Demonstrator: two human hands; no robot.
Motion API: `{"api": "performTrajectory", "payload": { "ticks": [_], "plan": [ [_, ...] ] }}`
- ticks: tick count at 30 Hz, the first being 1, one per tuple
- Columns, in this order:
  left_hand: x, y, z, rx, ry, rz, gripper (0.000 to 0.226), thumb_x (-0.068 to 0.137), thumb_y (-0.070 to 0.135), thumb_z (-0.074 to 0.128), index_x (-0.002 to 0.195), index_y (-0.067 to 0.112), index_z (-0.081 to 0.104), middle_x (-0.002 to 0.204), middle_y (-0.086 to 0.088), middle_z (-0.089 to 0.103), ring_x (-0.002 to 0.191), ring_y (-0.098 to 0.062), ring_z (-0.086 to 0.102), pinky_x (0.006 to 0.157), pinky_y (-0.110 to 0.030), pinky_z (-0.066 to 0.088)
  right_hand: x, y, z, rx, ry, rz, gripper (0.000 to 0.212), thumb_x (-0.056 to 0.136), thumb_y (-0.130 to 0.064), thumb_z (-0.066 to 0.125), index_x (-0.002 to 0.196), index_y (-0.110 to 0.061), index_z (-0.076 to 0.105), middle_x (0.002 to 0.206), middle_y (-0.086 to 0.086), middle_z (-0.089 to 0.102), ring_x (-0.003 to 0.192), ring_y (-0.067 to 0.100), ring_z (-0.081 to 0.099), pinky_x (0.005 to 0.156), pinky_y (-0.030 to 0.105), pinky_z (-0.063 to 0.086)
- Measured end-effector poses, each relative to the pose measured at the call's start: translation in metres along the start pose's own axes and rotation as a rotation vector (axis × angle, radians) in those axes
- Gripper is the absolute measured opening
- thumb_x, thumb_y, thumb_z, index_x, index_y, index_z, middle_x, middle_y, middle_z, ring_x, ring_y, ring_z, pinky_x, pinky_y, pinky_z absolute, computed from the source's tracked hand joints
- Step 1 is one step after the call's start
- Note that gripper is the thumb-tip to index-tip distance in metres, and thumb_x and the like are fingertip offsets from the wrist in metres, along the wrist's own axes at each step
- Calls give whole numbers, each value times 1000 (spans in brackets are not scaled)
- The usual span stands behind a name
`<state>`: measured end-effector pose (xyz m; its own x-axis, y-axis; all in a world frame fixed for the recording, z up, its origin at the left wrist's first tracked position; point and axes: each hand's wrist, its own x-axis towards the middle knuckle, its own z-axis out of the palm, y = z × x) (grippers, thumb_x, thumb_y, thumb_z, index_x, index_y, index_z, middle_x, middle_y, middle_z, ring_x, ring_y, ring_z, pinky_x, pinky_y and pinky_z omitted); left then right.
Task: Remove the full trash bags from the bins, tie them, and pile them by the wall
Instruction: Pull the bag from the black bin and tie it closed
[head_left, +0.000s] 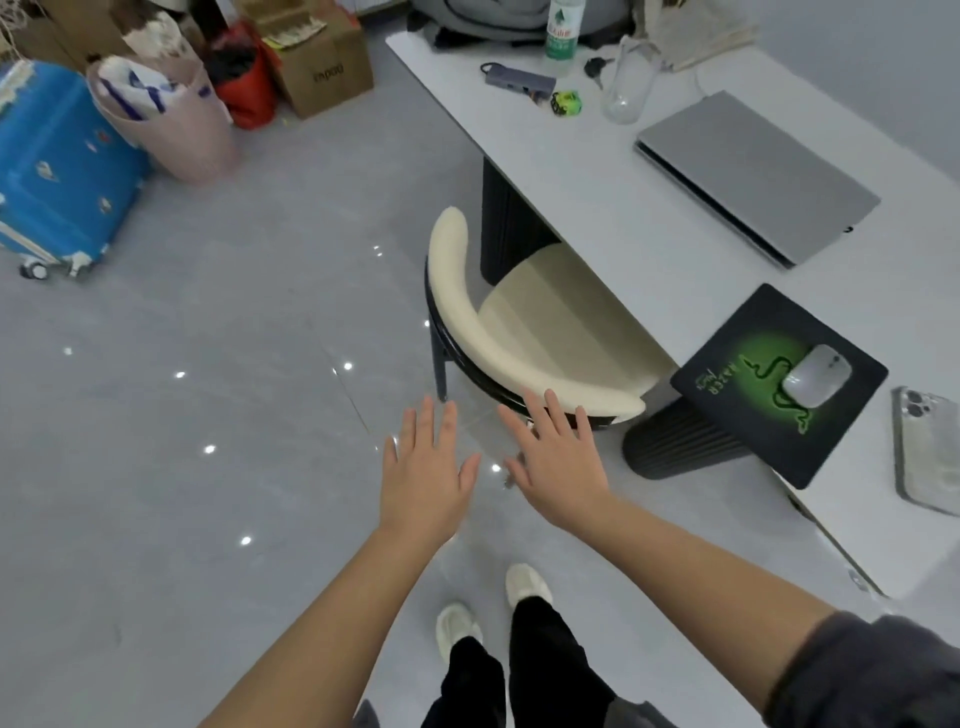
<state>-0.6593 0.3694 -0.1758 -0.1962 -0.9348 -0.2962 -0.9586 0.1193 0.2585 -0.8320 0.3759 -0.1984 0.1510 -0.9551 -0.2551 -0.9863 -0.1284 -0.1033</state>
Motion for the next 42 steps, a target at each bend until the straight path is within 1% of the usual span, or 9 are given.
{"api": "performTrajectory", "payload": {
  "ticks": [5,14,21,25,28,35,37,40,42],
  "plan": [
    [-27,65,32,-10,-2,-16,65,98,48,25,152,20,1,161,-7,-3,148,-25,0,118,-46,11,-52,60,10,8,-28,-13,62,98,-47,32,151,-30,6,161,7,0,148,30,-3,116,55,6],
    [-87,205,116,-46,-11,-110,66,97,50,26,152,19,5,160,-8,3,147,-26,4,116,-47,16,-143,184,33,-9,-51,-144,61,97,-46,36,151,-29,11,160,8,8,147,32,2,116,57,10],
    [-118,293,154,-7,3,-81,66,97,49,27,152,21,2,161,-8,0,148,-25,0,116,-46,16,-208,259,55,-79,-57,-168,63,98,-48,30,151,-30,1,161,8,2,147,32,-2,116,54,5],
    [-145,328,185,26,37,-74,67,96,49,30,152,19,9,160,-11,8,147,-29,9,115,-48,21,-249,295,78,-114,4,-216,62,95,-48,38,150,-29,15,159,10,16,146,33,10,115,55,10],
    [-169,355,210,44,44,-92,67,96,49,31,152,18,8,160,-11,10,147,-29,10,115,-49,20,-281,327,91,-172,-19,-240,62,96,-48,38,150,-28,15,160,10,11,147,34,7,115,55,9],
    [-221,432,253,51,2,-154,66,96,48,31,151,17,12,159,-11,12,146,-30,13,114,-50,21,-354,404,103,-176,-67,-221,63,82,-47,62,139,-25,45,148,12,41,139,35,34,106,58,31],
    [-225,460,260,47,-3,-146,66,96,47,32,151,17,12,159,-11,13,146,-30,13,115,-50,21,-365,430,103,-177,-80,-237,63,87,-47,56,144,-25,38,153,12,33,142,35,27,109,58,26],
    [-219,504,274,42,-18,-146,65,97,47,32,151,17,15,159,-11,14,146,-30,14,114,-50,21,-370,474,106,-178,-101,-277,61,97,-47,36,151,-27,15,160,10,11,147,33,4,114,57,8],
    [-209,534,285,32,-16,-163,65,96,47,32,151,16,17,159,-12,15,146,-31,15,114,-51,21,-368,506,105,-177,-116,-295,60,98,-46,31,151,-27,9,161,9,3,147,32,-3,115,56,3]
  ]
}}
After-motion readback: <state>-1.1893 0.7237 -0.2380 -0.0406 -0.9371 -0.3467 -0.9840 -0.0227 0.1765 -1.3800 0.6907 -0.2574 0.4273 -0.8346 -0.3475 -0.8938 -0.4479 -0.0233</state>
